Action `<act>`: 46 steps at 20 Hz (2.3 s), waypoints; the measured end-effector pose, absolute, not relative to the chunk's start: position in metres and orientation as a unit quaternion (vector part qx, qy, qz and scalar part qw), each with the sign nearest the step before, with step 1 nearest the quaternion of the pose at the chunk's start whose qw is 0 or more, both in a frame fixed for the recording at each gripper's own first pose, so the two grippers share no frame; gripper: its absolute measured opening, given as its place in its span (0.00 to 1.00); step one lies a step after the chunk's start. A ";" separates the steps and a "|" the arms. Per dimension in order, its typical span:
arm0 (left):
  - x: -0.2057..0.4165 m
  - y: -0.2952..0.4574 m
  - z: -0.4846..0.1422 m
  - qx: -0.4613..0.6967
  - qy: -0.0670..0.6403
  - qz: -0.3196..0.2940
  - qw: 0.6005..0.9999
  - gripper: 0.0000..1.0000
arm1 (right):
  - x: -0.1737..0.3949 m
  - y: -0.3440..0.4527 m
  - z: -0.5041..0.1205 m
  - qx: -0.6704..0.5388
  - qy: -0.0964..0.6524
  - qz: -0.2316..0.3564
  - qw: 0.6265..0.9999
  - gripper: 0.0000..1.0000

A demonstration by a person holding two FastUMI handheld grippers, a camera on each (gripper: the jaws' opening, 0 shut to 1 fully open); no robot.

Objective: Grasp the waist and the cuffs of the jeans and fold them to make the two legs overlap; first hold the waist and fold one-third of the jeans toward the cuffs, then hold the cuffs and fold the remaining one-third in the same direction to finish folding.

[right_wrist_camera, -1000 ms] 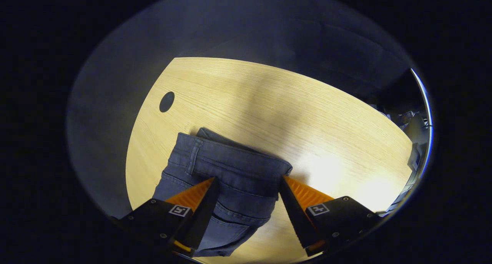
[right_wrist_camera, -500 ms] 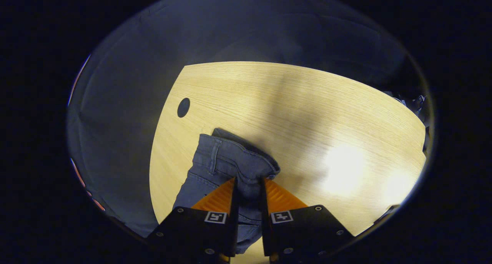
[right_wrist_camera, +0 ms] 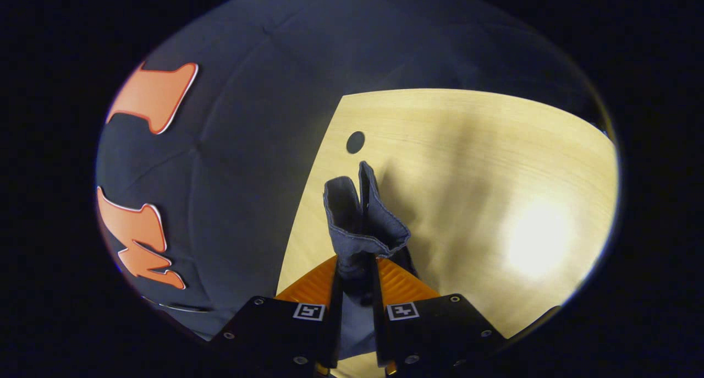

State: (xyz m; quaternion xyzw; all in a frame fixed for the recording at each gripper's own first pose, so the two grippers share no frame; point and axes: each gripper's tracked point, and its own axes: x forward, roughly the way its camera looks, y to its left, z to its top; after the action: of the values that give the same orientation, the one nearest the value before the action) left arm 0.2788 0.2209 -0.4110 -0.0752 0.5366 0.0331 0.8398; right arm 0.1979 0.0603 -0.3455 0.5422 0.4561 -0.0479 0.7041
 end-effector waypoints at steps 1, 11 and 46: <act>0.277 0.220 -0.409 -0.079 0.538 0.032 0.839 0.99 | 0.196 0.069 -0.341 0.545 0.454 -0.041 0.703 0.27; 0.272 0.221 -0.409 -0.097 0.541 0.020 0.835 0.99 | 0.152 0.206 -0.311 0.524 0.502 0.074 0.684 0.27; 0.287 0.266 -0.422 -0.332 0.559 0.179 0.738 0.95 | 0.060 0.220 -0.313 0.419 0.569 0.044 0.707 0.21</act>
State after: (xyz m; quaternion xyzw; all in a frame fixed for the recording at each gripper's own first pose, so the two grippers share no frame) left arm 0.2873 0.2665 -0.4216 -0.3324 0.5589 0.1787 0.7384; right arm 0.0598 0.2199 -0.3129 0.4190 0.5686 0.0444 0.7065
